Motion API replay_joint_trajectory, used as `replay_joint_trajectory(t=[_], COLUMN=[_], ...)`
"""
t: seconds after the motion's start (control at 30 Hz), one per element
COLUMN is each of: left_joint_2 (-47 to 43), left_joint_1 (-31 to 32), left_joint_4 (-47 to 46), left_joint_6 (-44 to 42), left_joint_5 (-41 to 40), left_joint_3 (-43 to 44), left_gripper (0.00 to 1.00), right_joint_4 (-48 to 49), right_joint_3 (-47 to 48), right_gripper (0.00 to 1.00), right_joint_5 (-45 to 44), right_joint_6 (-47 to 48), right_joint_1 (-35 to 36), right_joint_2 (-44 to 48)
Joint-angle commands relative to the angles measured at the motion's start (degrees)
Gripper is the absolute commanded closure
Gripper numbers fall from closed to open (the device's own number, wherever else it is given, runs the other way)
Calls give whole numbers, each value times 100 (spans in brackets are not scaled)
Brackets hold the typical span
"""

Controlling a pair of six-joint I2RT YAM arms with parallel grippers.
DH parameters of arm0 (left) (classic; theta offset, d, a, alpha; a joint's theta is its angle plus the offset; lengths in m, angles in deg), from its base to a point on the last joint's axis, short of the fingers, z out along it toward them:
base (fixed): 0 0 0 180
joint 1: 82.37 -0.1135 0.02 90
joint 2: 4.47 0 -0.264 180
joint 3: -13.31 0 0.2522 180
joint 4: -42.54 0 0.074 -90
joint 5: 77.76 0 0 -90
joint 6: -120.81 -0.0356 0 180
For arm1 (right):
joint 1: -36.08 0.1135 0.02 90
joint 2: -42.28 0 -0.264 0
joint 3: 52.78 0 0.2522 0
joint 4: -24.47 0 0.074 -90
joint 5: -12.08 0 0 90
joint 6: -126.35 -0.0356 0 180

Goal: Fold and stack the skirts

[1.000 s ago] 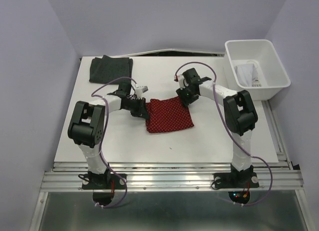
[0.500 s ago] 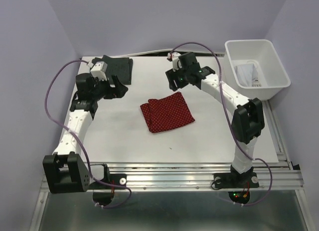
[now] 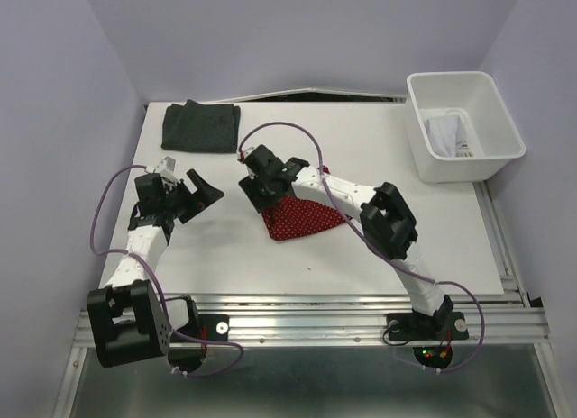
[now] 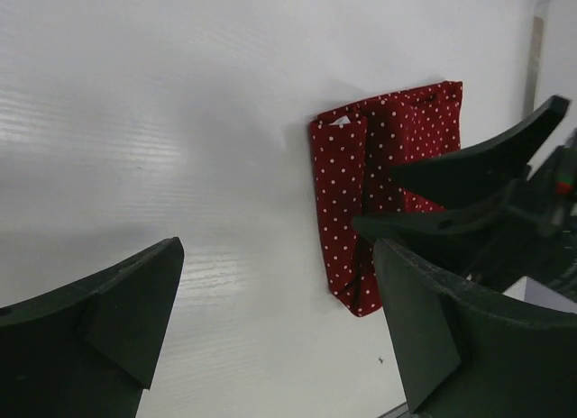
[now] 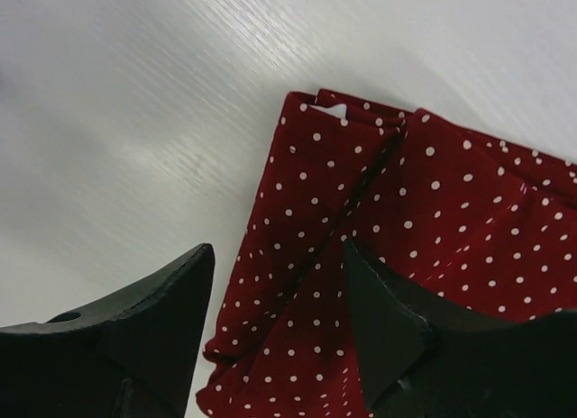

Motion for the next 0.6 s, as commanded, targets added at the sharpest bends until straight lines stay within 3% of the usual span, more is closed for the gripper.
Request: replay_joint_trajectory(t=[0.0, 0.3, 0.4, 0.5, 0.57], left_joint_2=[-192, -131, 18, 185, 220], left_joint_1=[20, 468, 643, 907, 969], left_joint_4=[-254, -553, -614, -702, -859], left_joint_6=[249, 452, 496, 619, 733], left_joint_5=[-181, -296, -357, -428, -314], left_joint_3=[-13, -312, -312, -330, -470], left_gripper=[2, 2, 2, 2, 2], right_joint_4=[-78, -42, 45, 54, 80], right_joint_3=[170, 267, 214, 275, 319], right_gripper=[36, 39, 54, 84, 92], right_joint_5=[-781, -1019, -905, -896, -852], right_joint_6=[-342, -280, -210, -192, -192], right_joint_1=[19, 72, 72, 72, 72], right_joint_2=[-88, -502, -519, -616, -599])
